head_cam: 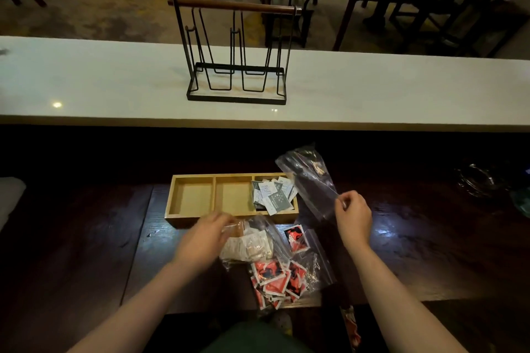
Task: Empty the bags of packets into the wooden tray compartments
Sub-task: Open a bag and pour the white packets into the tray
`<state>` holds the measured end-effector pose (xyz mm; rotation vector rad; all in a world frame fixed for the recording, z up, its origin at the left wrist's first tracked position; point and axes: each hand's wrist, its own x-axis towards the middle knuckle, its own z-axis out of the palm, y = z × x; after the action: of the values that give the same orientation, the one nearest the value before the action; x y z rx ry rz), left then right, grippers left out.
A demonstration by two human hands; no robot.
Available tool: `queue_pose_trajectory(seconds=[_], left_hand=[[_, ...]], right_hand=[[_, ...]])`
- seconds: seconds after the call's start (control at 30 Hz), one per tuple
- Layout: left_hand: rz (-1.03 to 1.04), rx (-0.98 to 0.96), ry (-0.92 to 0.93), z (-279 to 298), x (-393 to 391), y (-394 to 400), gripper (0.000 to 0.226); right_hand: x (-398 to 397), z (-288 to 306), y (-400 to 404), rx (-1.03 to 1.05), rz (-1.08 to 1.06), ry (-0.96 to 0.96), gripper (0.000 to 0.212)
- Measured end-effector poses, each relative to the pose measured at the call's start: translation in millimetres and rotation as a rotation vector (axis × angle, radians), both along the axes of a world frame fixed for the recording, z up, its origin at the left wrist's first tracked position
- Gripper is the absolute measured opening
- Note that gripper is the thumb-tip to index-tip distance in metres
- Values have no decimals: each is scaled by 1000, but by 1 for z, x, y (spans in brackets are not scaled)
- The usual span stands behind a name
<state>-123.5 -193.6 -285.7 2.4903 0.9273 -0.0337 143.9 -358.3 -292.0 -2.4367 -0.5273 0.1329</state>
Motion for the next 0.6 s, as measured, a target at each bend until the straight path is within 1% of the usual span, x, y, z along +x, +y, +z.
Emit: queue_pose_trajectory(seconds=[0.07,0.13,0.23,0.3,0.33,0.4,0.43,0.47,0.53,0.6], left_hand=[[-123,3,79,-13,-7,-9,40],[-224,37,121,-23,-12,-16,47],[-282,45,196,-33,-18,-21,52],[-285,43,203,-39,-20,-22,55],[-281,49,196,-41,-21,-21,56],[-264,46,194,-44,-21,-22,57],[-254,40,193,-45,-21,-23,56],[-244,35,190,-46,-21,-24,56],[-224,25,184,-47,-21,-25,56],[-210,24,179,-47,-22,-26,56]], right_hand=[[-1,-8,-5,-99,-19,26,6],[-2,-12,-7,-186,-31,56,13],[-6,-13,-6,-265,-3,99,28],[-10,-9,-6,-271,6,35,40],[-13,-7,-7,-249,20,-23,39],[-22,-5,-9,-222,97,-75,25],[-27,-9,-12,-258,153,-52,17],[-32,-16,-15,-331,206,-5,15],[-41,-30,-24,-489,278,146,23],[-44,-40,-34,-544,269,344,26]])
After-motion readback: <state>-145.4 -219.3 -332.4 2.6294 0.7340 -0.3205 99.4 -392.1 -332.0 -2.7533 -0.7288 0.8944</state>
